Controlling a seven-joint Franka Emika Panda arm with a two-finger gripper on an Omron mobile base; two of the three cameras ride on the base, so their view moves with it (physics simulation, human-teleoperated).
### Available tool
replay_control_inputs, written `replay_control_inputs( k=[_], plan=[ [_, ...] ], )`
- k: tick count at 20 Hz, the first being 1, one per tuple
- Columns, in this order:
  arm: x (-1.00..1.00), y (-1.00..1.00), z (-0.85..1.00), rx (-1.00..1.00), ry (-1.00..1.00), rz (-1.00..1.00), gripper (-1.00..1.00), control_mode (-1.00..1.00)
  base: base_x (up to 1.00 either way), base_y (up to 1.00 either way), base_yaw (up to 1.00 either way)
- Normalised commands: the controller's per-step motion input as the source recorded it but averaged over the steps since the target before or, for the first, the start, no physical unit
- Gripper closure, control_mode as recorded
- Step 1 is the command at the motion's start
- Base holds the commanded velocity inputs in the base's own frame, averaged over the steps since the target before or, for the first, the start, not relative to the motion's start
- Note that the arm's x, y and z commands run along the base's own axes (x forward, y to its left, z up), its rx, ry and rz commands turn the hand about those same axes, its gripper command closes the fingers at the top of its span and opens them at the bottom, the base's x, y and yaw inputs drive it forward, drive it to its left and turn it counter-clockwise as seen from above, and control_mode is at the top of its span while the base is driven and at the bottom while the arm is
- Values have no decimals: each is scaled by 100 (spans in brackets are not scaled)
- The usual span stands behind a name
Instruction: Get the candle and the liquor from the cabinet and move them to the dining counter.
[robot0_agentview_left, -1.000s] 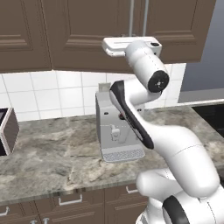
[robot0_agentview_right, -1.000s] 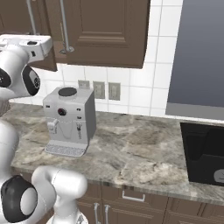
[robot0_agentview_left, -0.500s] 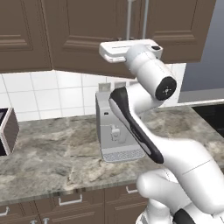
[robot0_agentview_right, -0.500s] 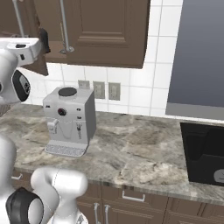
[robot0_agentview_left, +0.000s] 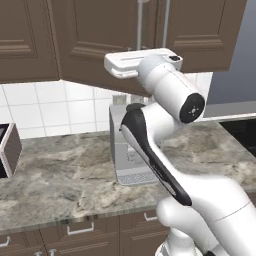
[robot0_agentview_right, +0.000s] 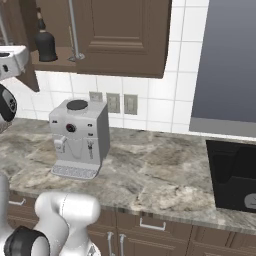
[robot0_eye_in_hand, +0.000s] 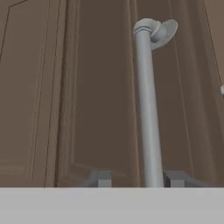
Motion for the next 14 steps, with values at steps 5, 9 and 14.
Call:
replay_control_inputs(
  k=[5, 9, 14],
  plan=[
    [-49, 66, 0, 0, 5, 3, 100, -100, 0, 0, 0],
    [-44, 70, 0, 0, 6, 3, 100, -100, 0, 0, 0],
    [-34, 66, 0, 0, 8, 2, 100, -100, 0, 0, 0]
  ],
)
